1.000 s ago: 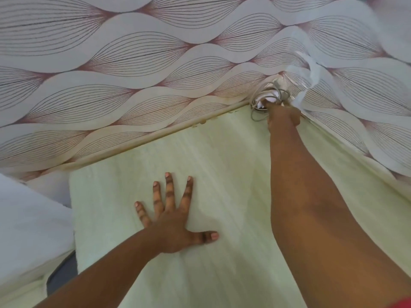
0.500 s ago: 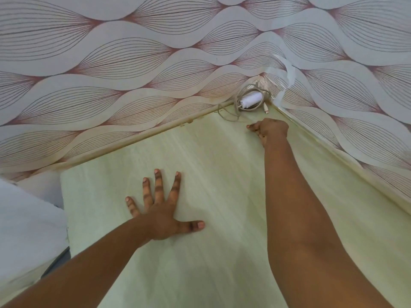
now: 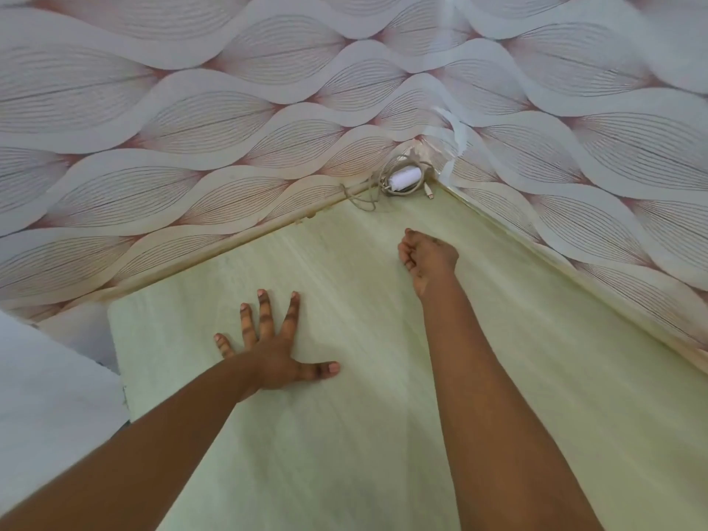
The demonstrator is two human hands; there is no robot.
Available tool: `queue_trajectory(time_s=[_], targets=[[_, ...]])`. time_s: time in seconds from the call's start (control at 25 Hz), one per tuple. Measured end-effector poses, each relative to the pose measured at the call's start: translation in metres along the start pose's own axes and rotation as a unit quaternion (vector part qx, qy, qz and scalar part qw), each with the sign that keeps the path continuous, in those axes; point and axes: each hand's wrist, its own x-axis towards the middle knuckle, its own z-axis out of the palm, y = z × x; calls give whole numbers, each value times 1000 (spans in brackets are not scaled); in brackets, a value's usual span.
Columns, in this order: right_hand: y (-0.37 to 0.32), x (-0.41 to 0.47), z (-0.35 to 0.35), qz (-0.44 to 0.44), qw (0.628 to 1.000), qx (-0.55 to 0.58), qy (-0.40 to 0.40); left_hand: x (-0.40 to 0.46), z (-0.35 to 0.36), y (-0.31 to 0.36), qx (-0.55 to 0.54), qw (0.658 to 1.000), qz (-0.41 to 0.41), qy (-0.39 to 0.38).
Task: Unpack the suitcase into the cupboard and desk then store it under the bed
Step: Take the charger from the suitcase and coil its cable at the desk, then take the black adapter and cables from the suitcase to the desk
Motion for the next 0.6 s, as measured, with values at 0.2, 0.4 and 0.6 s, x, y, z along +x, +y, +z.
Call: queue_trajectory(time_s=[0.2, 0.4, 0.6], targets=[[-16, -98, -43, 21, 997, 46, -50, -22, -3, 0, -174, 978, 34, 109], [-51, -201, -88, -17, 992, 101, -69, -123, 2, 15, -467, 855, 156, 160], [-65, -362, -150, -61, 986, 114, -105, -281, 38, 6, -536, 794, 254, 132]])
